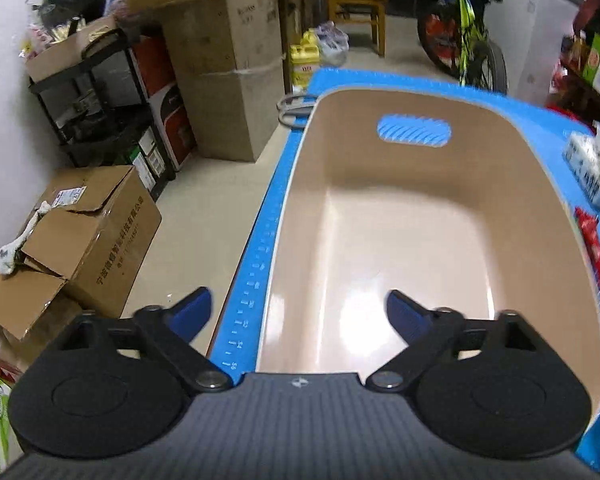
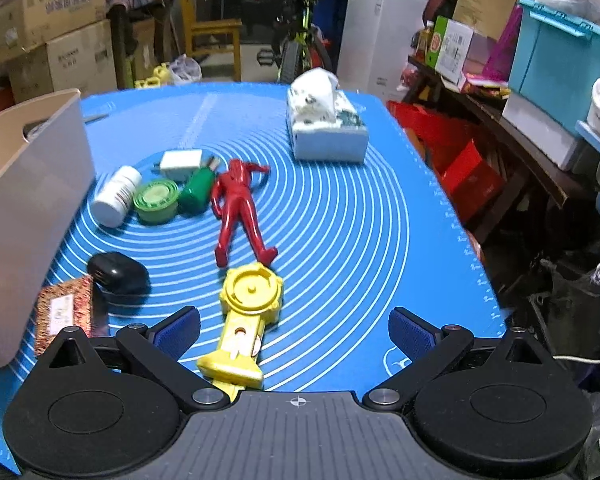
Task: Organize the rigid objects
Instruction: 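Grasp the basket rim with the left tool while the right tool grasps the yellow toy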
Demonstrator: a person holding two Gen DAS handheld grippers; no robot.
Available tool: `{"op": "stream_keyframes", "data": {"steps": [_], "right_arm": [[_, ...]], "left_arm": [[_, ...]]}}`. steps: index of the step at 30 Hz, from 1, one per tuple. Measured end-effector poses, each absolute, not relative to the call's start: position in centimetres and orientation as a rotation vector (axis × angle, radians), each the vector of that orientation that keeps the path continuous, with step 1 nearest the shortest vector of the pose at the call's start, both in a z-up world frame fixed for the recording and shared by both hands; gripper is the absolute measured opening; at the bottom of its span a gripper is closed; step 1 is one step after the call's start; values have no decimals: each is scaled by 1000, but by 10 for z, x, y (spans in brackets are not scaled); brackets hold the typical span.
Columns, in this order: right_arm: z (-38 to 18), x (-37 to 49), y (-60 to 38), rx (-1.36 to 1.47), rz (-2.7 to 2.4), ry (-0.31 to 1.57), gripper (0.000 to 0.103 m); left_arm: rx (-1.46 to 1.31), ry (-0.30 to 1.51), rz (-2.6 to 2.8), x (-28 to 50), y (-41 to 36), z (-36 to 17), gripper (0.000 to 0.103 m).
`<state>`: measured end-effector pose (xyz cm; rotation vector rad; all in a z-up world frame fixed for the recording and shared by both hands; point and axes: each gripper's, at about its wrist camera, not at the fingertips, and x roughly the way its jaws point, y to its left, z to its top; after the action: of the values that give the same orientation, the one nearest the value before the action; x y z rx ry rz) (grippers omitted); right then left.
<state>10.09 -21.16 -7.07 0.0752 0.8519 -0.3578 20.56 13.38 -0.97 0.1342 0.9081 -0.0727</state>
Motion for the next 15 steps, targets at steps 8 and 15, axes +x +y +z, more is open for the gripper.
{"op": "stream_keyframes", "data": {"steps": [8, 15], "right_arm": [[-85, 112, -213, 67, -349, 888, 97], [-94, 125, -201, 21, -319, 912, 91]], "left_arm": [[131, 961, -70, 215, 147, -13, 82], [115, 993, -80, 222, 152, -15, 49]]}}
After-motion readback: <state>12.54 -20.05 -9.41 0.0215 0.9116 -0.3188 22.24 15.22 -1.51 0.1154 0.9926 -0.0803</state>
